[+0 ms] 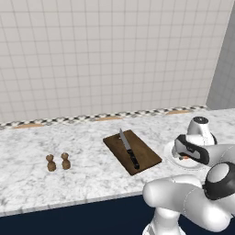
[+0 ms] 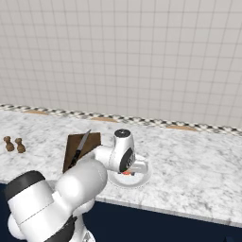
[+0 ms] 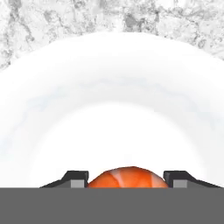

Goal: Pick up the knife from the drawer and place it on the cutting board. Then place the meat from the plate to the cutting board.

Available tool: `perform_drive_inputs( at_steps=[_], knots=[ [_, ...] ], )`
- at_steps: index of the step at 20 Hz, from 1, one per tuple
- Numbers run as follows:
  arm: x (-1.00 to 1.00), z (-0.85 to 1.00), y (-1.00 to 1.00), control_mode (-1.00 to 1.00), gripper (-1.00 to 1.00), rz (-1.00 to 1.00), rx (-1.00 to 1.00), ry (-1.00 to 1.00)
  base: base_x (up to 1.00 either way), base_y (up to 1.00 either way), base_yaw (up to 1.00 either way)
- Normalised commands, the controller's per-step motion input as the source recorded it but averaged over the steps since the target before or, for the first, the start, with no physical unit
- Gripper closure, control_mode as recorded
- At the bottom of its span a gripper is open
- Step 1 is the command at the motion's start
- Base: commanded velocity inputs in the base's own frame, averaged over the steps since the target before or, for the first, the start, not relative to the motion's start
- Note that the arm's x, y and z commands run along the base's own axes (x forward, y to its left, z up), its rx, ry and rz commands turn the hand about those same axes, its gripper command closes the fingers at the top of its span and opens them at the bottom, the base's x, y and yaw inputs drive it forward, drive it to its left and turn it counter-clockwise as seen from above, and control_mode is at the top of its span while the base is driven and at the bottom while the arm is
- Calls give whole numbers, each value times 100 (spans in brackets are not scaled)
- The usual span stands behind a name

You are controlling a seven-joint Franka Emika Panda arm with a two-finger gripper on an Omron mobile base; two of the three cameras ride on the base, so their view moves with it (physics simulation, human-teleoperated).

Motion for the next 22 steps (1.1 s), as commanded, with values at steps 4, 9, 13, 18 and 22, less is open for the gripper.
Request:
perform_drive_inputs(
  at_steps=[4,9,13,18,22],
  knots=[
    [-23,94,57,-100,100,0,0,0,0,0,0],
    [-7,66,89,-100,100,0,0,0,0,0,0],
    [14,0,100,-100,100,0,0,0,0,0,0],
    [41,0,100,-100,100,0,0,0,0,0,0],
    [22,-11,14,-100,100,-2,-1,0,0,0,0]
  ],
)
